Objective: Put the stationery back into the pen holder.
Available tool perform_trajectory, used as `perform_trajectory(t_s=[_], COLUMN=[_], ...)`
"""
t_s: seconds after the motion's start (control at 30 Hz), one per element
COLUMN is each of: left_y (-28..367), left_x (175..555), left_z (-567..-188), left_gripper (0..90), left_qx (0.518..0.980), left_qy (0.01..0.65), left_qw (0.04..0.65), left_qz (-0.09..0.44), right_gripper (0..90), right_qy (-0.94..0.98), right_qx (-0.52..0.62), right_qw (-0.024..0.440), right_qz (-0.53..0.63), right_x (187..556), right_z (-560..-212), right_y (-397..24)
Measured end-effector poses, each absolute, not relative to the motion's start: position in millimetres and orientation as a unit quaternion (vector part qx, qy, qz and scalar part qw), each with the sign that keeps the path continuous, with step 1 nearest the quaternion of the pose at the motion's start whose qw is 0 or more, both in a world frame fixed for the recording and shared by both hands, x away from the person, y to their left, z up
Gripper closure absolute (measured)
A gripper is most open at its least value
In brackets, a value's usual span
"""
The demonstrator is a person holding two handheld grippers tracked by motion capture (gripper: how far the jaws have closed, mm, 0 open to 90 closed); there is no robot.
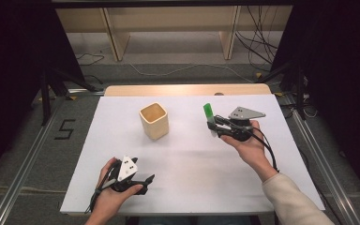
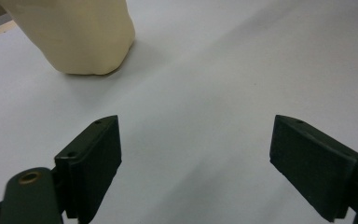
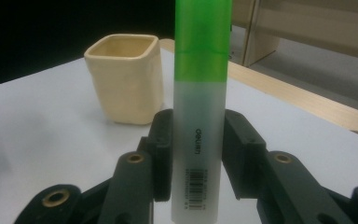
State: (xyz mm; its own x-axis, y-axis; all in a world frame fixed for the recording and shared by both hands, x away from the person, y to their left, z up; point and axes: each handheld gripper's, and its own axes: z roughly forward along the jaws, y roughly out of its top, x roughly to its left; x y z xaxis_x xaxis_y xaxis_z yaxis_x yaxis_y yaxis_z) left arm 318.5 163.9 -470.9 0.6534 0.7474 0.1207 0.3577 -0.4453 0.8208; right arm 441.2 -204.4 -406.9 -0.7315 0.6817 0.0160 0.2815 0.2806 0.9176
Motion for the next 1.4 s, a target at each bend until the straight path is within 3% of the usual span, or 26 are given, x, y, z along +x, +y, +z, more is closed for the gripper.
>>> perform_trajectory(t_s=[1.4], left_y=[164.5], left_x=[318.6], left_z=[-471.2], left_gripper=[16.2], left_qx=[0.814], left_qy=[0.339], left_qw=[0.405], left_qz=[0.24], right_gripper=[66.4], right_qy=[0.766], right_qx=[0.284], right_qw=[0.178], right_qz=[0.548], right_x=[471.2], right_z=[-403.5], right_y=[-140.7])
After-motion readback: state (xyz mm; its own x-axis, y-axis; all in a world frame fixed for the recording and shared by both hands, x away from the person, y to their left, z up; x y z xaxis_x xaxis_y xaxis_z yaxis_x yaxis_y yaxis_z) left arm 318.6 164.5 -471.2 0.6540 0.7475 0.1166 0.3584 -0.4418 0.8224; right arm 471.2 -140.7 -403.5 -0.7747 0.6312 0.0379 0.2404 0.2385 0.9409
